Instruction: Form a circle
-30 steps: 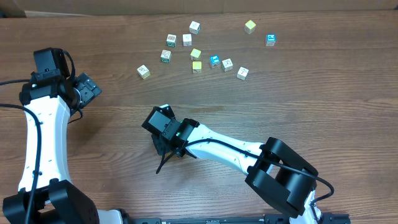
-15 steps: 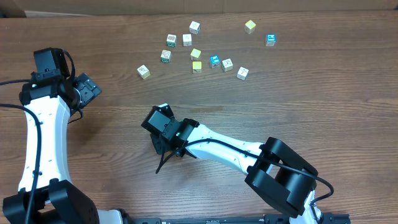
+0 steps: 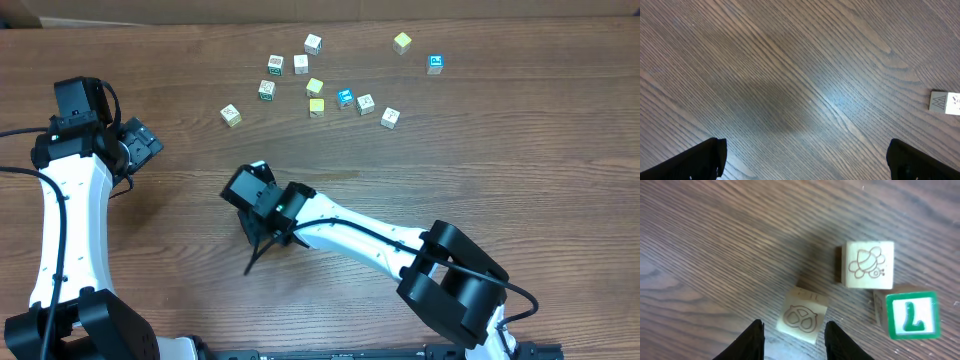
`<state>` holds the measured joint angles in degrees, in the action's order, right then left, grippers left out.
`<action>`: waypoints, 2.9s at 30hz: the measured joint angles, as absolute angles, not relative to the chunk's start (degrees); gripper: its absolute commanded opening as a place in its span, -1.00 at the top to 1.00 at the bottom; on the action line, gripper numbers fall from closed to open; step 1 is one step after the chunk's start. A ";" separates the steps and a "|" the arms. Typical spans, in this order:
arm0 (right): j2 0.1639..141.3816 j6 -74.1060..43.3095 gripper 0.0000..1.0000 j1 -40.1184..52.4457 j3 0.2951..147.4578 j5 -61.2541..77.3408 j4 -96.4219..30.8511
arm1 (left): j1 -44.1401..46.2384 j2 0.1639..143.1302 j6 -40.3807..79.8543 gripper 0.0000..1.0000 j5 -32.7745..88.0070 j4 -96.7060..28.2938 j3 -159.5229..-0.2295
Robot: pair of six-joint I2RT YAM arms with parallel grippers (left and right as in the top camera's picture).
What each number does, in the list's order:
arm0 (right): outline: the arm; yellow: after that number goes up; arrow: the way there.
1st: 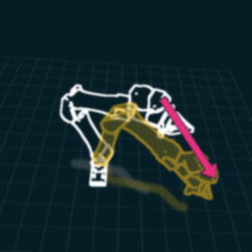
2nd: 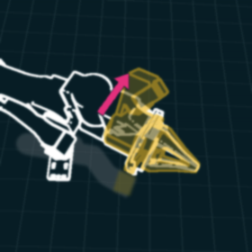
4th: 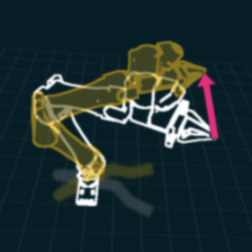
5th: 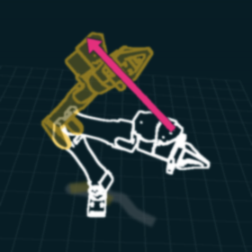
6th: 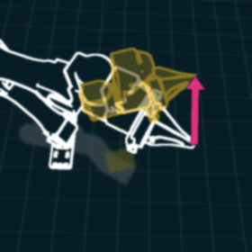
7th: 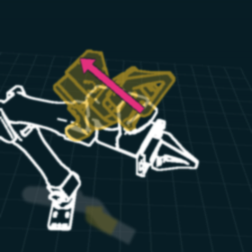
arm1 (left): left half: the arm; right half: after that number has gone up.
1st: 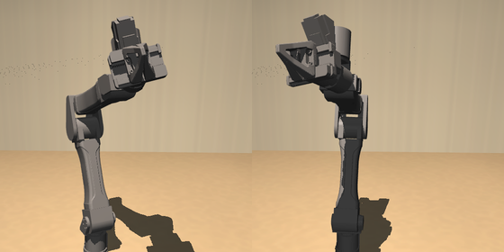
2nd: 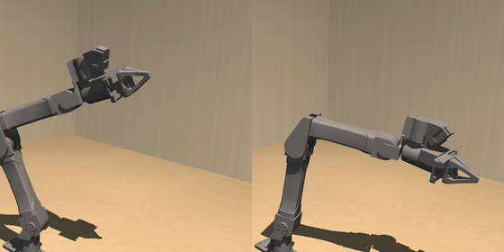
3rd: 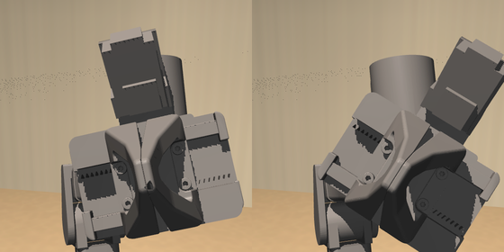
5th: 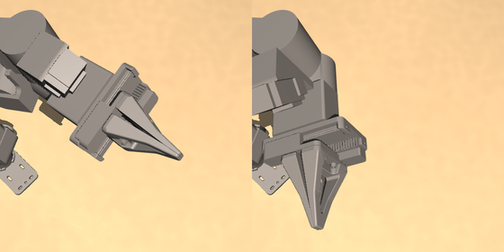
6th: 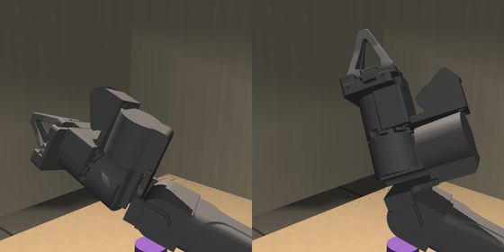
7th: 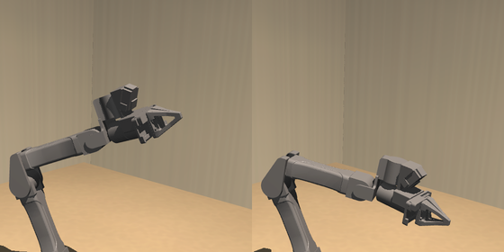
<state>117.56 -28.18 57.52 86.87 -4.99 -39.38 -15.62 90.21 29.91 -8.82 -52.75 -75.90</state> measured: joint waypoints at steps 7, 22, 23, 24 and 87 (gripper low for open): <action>117.71 -28.75 0.25 57.52 96.16 -5.32 -49.04 | -15.62 90.21 29.91 -0.99 -8.82 -52.73 -75.90; 124.51 -35.35 0.00 63.92 96.38 -11.14 -51.20 | -15.49 90.21 29.91 -0.99 -8.82 -52.75 -75.90; 124.51 -35.40 -0.01 63.94 96.38 -11.53 -50.78 | -15.49 90.21 29.91 -0.99 -8.82 -52.75 -75.90; 124.51 -35.42 -0.01 63.83 96.38 -11.84 -50.59 | -15.49 90.21 29.91 -0.98 -8.82 -52.75 -75.90; 124.51 -38.81 0.40 61.10 94.48 -15.88 -48.58 | -15.49 90.21 29.91 -0.99 -8.82 -52.75 -75.90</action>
<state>124.51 -38.81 61.10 94.48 -15.88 -48.58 -15.49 90.21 29.91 -8.82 -52.75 -75.90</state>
